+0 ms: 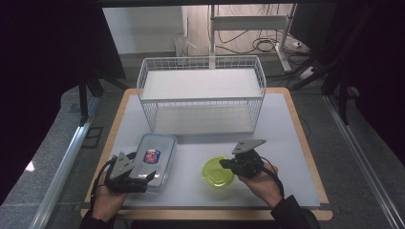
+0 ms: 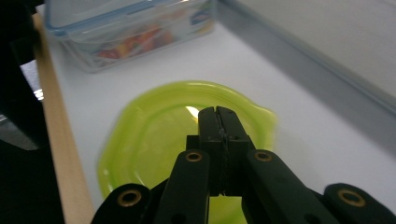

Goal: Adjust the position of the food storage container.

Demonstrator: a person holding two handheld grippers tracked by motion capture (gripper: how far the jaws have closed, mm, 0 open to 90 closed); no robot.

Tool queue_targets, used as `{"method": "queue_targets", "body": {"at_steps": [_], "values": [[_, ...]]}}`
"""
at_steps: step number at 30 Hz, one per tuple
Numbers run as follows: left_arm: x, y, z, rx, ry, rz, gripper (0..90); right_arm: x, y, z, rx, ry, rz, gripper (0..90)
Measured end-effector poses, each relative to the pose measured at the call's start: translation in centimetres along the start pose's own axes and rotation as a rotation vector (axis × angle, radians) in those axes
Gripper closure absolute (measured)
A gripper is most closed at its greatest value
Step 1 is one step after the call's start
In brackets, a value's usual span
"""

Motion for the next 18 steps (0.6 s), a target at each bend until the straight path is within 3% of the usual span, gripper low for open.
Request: {"method": "queue_targets", "body": {"at_steps": [13, 18], "values": [[-0.1, 0.0, 0.0, 0.002, -0.001, 0.004, 6.8, 4.7, 4.9, -1.2, 0.036, -0.084, -0.121, 90.0], [-0.1, 0.0, 0.1, 0.005, 0.003, 0.005, 6.8, 5.6, 6.1, -0.9, 0.080, -0.137, -0.117, 90.0]]}}
Point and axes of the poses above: each handheld gripper's, and its own axes: y roughly forward along the jaws, z roughly out of its underside, x roughly to its left, the point moved 9 cm from there along y, roughly forward along the jaws, and after that the axes turned 8 degrees about -x, right-handed, at the moved point
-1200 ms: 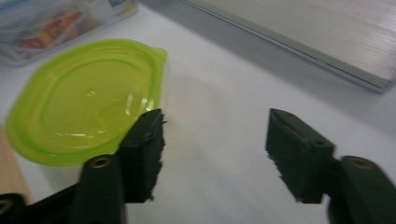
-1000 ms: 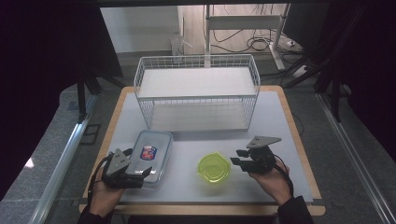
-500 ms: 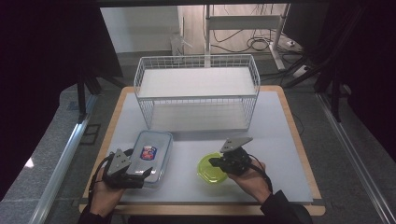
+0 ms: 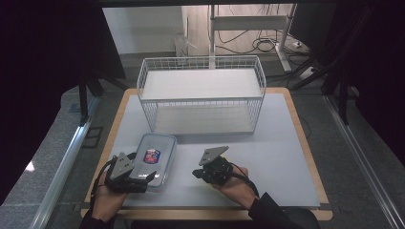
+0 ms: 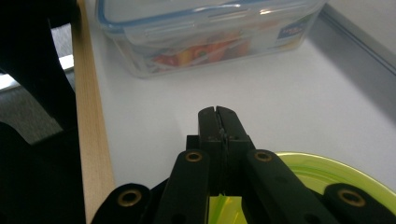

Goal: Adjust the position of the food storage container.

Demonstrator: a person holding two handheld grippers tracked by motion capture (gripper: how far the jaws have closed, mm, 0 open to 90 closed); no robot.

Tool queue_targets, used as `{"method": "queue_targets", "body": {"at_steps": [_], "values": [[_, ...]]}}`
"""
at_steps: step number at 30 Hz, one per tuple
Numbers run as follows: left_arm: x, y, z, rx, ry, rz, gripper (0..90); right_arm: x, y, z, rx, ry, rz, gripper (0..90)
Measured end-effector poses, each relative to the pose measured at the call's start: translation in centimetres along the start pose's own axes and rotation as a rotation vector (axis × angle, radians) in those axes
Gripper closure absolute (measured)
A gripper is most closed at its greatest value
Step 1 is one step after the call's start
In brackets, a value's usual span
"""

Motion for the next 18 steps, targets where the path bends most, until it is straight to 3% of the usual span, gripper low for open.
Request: {"method": "queue_targets", "body": {"at_steps": [10, 18], "values": [[0.0, -0.1, 0.0, 0.001, 0.005, 0.000, 6.9, -0.5, -0.7, 0.7, 0.040, -0.007, 0.037, 90.0], [0.0, 0.0, 0.0, 0.002, 0.010, -0.002, 6.9, -1.9, -2.8, 2.0, 0.048, 0.033, 0.077, 90.0]]}}
Point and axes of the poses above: each handheld gripper's, and its own axes: y roughly forward along the jaws, z roughly out of its underside, x roughly to its left, the point moved 9 cm from there along y, roughly forward along the jaws, and after that the axes turned 8 degrees about -x, right-handed, at the moved point
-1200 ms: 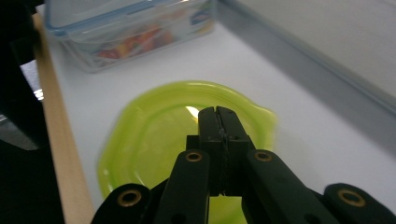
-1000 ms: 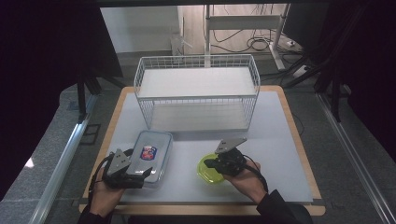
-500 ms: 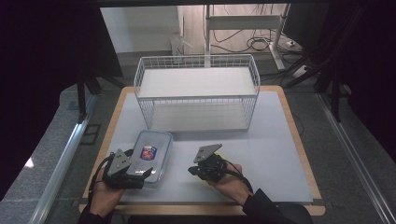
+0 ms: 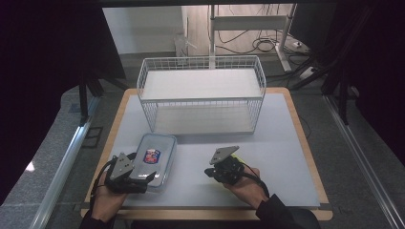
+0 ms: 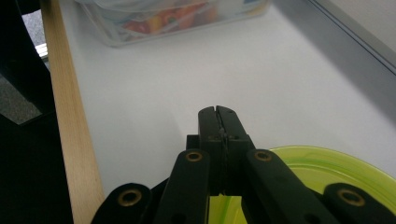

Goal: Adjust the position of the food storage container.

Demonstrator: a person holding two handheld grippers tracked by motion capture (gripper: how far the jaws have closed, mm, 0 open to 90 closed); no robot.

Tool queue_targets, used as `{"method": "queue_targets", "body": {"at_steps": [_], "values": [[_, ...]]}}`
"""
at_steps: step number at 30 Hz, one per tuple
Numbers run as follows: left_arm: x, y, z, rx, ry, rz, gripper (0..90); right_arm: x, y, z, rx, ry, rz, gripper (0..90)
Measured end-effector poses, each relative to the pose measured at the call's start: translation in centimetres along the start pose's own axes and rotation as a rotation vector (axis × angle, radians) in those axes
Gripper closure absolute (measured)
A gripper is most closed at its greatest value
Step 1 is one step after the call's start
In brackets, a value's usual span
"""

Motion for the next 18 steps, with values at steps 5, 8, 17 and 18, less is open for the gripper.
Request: {"method": "queue_targets", "body": {"at_steps": [5, 8, 17, 18], "values": [[0.0, 0.0, 0.0, -0.002, -0.002, -0.002, 6.9, -1.4, -1.1, 1.1, 0.009, 0.037, 0.030, 90.0], [0.0, 0.0, 0.0, -0.003, -0.003, -0.003, 6.9, -2.3, -1.9, 1.9, 0.011, 0.062, 0.052, 90.0], [0.1, 0.0, 0.0, -0.001, -0.006, -0.004, 6.9, -4.5, -4.8, 4.0, 0.005, 0.134, 0.120, 90.0], [0.1, 0.0, 0.0, -0.001, -0.006, -0.004, 6.9, -4.5, -4.8, 4.0, 0.005, 0.134, 0.120, 90.0]]}}
Point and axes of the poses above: each handheld gripper's, and its own axes: y roughly forward along the jaws, z roughly out of its underside, x roughly to its left, the point moved 9 cm from there along y, roughly forward along the jaws, and after that the axes turned 8 degrees about -x, right-handed, at the moved point
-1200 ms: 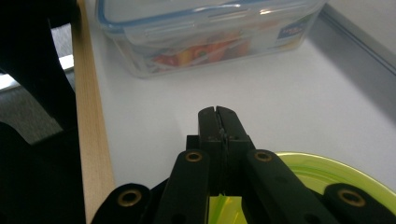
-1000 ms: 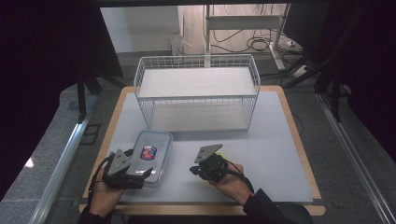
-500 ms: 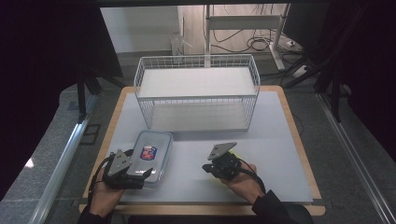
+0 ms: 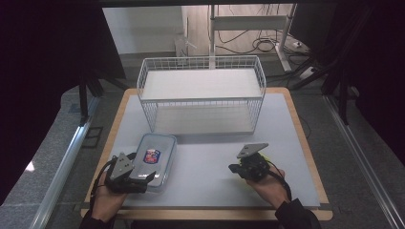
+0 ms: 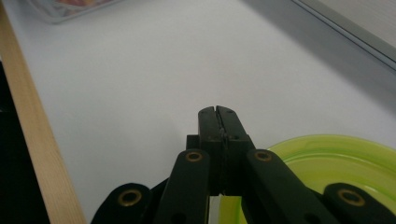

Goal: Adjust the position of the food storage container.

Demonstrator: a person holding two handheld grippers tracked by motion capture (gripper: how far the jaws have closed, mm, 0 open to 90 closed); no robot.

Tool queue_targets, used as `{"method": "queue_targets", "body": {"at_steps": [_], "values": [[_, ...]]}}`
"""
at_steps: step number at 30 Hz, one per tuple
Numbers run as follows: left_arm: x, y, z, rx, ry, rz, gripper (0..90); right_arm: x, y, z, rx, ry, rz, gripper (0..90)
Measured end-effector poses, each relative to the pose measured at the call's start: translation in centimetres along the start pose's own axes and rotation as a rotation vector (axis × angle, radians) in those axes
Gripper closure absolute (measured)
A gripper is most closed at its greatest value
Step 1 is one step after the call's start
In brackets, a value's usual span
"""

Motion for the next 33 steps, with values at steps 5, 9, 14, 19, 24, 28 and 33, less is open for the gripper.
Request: {"method": "queue_targets", "body": {"at_steps": [5, 9, 14, 19, 24, 28, 33], "values": [[0.1, 0.0, 0.1, 0.007, 0.008, -0.015, 6.9, -1.7, -1.4, 1.0, -0.012, 0.044, 0.042, 90.0], [0.2, 0.2, 0.3, 0.028, -0.001, -0.033, 6.8, -3.2, -2.7, 1.9, -0.021, 0.084, 0.086, 90.0], [0.3, 0.2, 0.5, 0.036, -0.037, -0.019, 6.7, -4.7, -4.0, 2.7, -0.032, 0.115, 0.123, 90.0], [0.3, 0.1, 0.4, 0.028, -0.059, -0.012, 7.3, -6.0, -5.1, 3.5, -0.036, 0.148, 0.162, 90.0], [0.3, 0.1, 0.4, 0.032, -0.047, -0.015, 10.5, -6.6, -5.4, 3.8, -0.041, 0.168, 0.180, 90.0], [0.8, -0.5, 0.2, 0.025, -0.045, -0.025, 22.8, -6.1, -5.3, 3.4, -0.049, 0.139, 0.175, 90.0], [2.2, -1.8, -0.1, 0.002, -0.062, -0.051, 53.6, -5.5, -5.1, 3.0, -0.060, 0.114, 0.166, 89.9]]}}
Point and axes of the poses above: each handheld gripper's, and its own axes: y roughly forward along the jaws, z roughly out of its underside, x roughly to its left, the point moved 9 cm from there along y, roughly forward along the jaws, and after that the axes turned 8 degrees about -x, right-handed, at the moved point
